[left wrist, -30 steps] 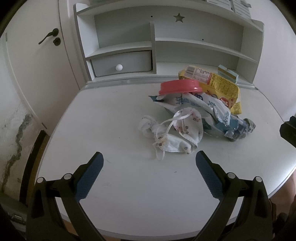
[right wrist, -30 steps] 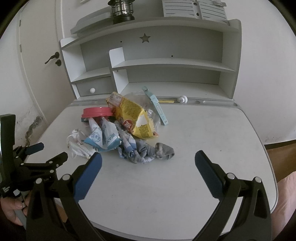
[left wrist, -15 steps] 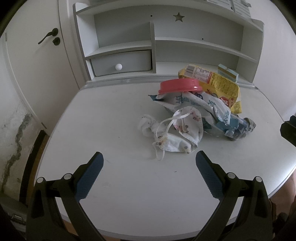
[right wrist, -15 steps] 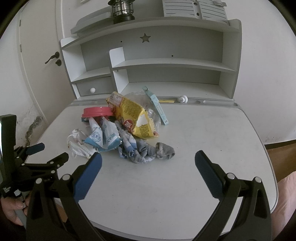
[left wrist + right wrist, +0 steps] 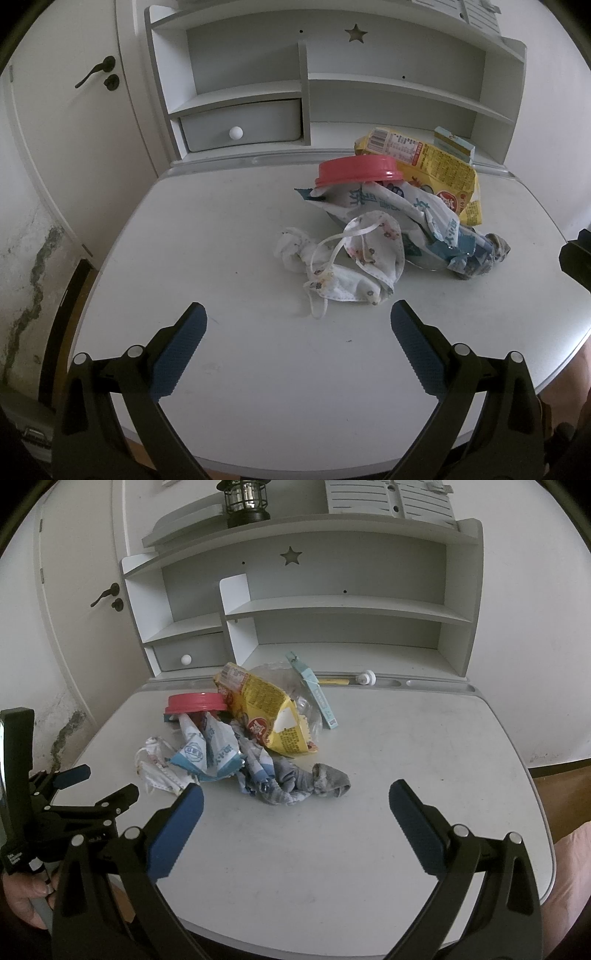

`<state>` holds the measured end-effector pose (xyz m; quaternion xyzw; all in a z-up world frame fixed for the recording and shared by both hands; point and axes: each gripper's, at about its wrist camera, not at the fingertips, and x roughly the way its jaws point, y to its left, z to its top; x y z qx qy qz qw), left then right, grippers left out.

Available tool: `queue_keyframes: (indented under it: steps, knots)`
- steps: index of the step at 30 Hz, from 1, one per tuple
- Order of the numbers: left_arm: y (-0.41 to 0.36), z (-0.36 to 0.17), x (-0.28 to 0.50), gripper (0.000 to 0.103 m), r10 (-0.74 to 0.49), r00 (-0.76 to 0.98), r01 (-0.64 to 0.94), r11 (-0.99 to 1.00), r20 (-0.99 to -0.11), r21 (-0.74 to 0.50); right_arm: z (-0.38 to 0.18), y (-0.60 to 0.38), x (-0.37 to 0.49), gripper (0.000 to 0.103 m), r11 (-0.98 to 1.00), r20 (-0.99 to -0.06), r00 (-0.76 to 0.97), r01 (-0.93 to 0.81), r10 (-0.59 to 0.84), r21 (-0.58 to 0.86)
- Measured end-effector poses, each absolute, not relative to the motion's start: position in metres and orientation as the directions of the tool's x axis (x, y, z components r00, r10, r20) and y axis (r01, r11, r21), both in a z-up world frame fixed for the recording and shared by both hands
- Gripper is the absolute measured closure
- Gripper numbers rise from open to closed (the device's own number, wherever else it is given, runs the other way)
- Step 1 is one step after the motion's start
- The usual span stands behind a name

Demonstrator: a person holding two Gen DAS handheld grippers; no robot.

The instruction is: Collect trash

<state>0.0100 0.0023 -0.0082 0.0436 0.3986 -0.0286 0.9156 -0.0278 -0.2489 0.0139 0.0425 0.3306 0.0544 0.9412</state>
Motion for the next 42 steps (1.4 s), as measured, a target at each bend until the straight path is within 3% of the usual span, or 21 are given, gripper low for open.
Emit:
queue_keyframes:
  steps: [26, 38, 42]
  knots:
    - [0.001, -0.016, 0.014, 0.006, -0.031, 0.662, 0.093, 0.995, -0.749, 0.042, 0.014, -0.249, -0.028, 0.006, 0.991, -0.620, 0.774, -0.074, 0.129, 0.114]
    - [0.000, -0.027, 0.036, 0.006, -0.138, 0.604, 0.144, 0.988, -0.785, -0.063, 0.007, -0.252, -0.024, 0.006, 0.990, -0.629, 0.766, -0.072, 0.131, 0.118]
    - [-0.019, -0.029, 0.058, 0.006, -0.164, 0.606, 0.223, 0.974, -0.779, -0.032, 0.003, -0.258, -0.021, 0.006, 0.990, -0.640, 0.757, -0.068, 0.134, 0.127]
